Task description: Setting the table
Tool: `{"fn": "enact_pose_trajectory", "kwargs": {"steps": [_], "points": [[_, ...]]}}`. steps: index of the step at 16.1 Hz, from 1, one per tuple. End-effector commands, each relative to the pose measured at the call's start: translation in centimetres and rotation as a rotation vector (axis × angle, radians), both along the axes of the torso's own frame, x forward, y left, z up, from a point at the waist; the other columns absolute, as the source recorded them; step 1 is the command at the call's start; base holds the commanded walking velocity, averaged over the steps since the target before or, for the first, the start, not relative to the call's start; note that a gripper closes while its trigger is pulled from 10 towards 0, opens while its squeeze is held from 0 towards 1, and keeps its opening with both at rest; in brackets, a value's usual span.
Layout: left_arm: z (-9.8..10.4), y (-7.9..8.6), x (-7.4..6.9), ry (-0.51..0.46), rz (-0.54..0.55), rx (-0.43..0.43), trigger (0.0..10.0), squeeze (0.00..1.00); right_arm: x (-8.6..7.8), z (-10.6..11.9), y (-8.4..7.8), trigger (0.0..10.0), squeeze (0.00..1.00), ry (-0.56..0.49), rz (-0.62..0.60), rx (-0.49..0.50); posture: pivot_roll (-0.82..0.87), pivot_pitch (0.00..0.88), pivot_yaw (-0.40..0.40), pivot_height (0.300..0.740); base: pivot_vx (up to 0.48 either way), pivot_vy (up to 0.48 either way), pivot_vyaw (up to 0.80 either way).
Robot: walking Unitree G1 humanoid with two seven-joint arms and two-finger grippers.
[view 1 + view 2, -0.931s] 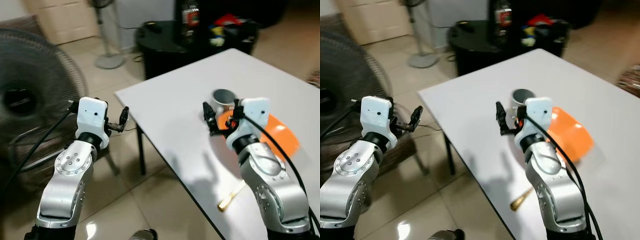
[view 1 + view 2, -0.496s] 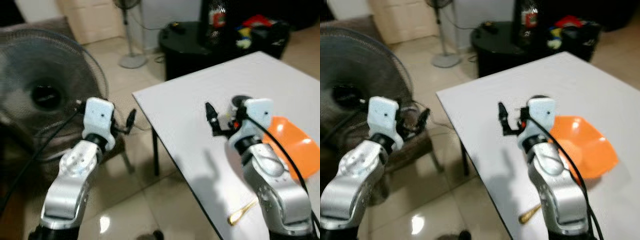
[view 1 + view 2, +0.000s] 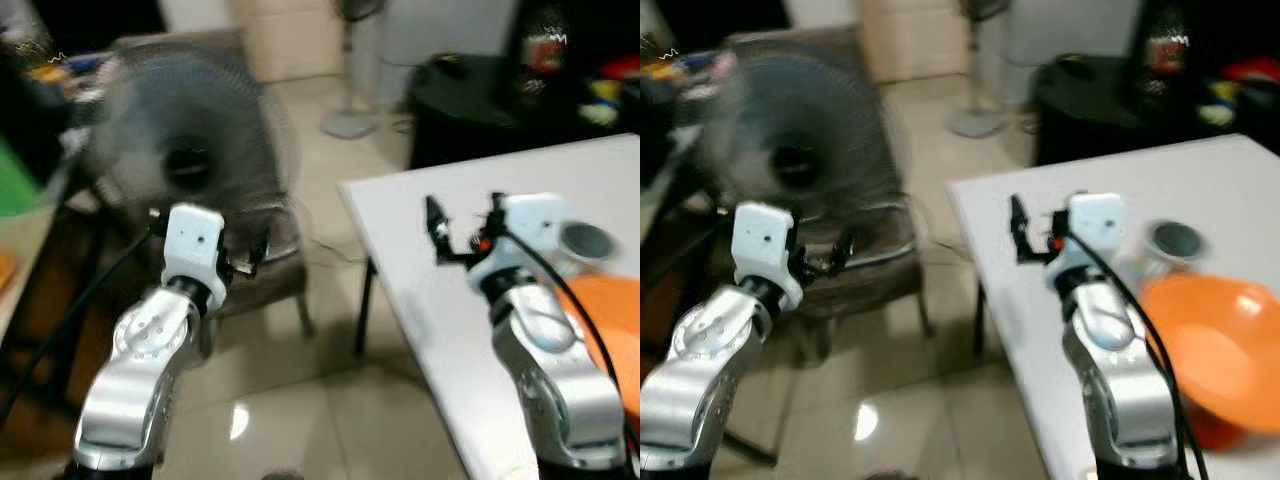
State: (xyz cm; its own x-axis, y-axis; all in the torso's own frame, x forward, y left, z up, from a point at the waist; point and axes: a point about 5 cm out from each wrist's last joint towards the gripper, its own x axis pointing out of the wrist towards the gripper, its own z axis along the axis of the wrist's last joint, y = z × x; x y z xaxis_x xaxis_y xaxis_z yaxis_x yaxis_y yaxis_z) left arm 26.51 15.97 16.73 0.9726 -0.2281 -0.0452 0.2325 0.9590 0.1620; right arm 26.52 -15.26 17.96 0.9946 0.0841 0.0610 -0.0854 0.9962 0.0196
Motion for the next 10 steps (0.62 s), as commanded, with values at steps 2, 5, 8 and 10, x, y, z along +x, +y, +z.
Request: {"fn": "enact_pose_trajectory", "kwargs": {"steps": [2,5,8,10], "points": [[0.3,0.1,0.2,-0.009,0.015,-0.003,10.0,0.00,0.1,0.2,0.5,10.0,1.00,-0.008,0.029,-0.003,0.13,0.000,0.045,0.740,0.000,0.000,0.80],[0.2,0.0,0.1,0.001,0.015,-0.006,10.0,0.00,0.2,-0.4,1.0,10.0,1.00,0.016,0.053,0.000,0.14,0.000,0.034,0.740,0.000,0.000,0.80],[0.1,0.0,0.0,0.022,0.008,-0.025,10.0,0.00,-0.1,-1.3,1.6,10.0,1.00,0.064,0.111,-0.016,0.14,0.000,0.033,0.740,0.000,0.084,0.27],[0.1,0.1,-0.1,0.026,0.012,-0.026,10.0,0.00,-0.2,-1.7,1.7,10.0,1.00,0.083,0.117,0.002,0.15,0.000,0.030,0.740,0.000,0.302,0.00]]}}
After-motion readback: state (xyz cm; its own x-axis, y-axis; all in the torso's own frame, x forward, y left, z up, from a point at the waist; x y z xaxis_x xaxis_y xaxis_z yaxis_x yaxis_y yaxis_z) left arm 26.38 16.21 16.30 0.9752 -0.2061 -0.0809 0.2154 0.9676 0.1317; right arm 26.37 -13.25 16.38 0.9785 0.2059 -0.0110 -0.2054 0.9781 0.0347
